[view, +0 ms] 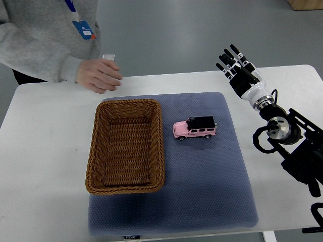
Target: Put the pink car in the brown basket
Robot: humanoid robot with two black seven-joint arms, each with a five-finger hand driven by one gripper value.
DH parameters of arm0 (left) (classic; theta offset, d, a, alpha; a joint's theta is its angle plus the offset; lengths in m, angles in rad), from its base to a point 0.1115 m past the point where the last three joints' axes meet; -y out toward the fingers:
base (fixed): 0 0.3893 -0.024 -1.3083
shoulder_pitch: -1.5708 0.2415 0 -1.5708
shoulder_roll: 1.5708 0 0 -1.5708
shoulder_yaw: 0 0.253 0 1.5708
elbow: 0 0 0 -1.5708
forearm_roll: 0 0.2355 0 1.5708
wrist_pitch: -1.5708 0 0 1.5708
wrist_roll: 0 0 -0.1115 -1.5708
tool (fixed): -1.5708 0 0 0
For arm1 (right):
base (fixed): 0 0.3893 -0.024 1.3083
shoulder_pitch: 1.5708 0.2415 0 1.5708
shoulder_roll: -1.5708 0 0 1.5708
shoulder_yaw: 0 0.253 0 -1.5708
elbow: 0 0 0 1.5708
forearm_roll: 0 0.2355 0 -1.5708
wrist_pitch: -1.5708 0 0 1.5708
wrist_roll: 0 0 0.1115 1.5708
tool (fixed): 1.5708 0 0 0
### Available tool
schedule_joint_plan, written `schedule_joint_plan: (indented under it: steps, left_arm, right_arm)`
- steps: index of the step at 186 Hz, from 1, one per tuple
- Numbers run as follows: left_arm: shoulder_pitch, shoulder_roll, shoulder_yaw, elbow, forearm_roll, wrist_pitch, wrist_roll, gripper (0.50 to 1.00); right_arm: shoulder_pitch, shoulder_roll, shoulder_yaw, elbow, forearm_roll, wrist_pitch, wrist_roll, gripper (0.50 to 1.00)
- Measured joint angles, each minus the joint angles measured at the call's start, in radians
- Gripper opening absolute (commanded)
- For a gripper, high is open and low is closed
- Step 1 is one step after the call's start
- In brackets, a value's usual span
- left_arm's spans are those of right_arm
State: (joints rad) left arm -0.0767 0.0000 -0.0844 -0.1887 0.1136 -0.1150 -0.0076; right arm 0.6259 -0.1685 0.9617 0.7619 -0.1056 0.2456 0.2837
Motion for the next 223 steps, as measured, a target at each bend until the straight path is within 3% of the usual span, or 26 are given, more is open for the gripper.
schedule_joint_plan:
  steps: [49,86,116,149,179,223]
  left_arm:
    - [0.000,0.000,0.005,-0.006,0.001,0.000,0.000,1.000]
    - [0.000,0.000,0.003,-0.011,0.002,-0.001,0.000,1.000]
    - [0.000,0.000,0.002,-0.010,0.002,-0.002,0.000,1.000]
    - [0.000,0.000,0.002,-0.009,0.002,-0.003,-0.001,1.000]
    - [0.000,0.000,0.001,-0.006,0.002,-0.003,0.000,1.000]
    - [0.000,0.000,0.000,-0.001,0.001,-0.003,0.000,1.000]
  right_arm:
    - [0.006,-0.012,-0.008,0.002,-0.036,0.007,-0.002,0.915]
    - [0.078,-0.102,-0.134,0.033,-0.389,0.068,-0.035,0.913]
    - [0.229,-0.258,-0.373,0.161,-0.758,0.128,-0.103,0.915]
    - [0.489,-0.369,-0.726,0.253,-0.843,0.176,-0.148,0.915]
    - [0.579,-0.372,-0.837,0.311,-0.844,0.182,-0.161,0.913]
    - [0.513,-0.312,-0.850,0.300,-0.857,0.129,-0.163,0.913]
